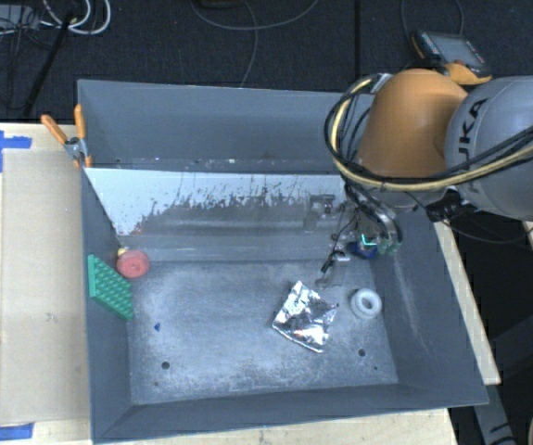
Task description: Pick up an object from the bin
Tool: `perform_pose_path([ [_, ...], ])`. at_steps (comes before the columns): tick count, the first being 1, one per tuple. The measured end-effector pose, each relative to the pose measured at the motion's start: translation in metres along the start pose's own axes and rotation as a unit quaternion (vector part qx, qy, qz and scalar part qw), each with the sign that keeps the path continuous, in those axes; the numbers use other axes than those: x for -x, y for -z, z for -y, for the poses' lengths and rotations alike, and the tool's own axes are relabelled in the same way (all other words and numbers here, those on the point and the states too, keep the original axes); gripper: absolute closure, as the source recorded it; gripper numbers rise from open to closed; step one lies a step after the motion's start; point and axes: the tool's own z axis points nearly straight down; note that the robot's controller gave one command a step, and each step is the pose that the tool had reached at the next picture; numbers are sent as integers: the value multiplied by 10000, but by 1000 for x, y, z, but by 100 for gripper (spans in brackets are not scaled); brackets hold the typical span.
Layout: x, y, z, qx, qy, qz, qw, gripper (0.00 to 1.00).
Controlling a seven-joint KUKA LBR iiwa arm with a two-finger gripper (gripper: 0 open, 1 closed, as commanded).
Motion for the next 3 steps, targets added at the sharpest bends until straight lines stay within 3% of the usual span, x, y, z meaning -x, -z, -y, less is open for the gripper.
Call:
perform_pose_path([
  [1,-43,-108,3,-3,1915,13,9815,0],
  [2,-42,-106,3,-4,1907,33,9816,100],
  [3,-59,76,-5,-17,1989,84,9800,100],
])
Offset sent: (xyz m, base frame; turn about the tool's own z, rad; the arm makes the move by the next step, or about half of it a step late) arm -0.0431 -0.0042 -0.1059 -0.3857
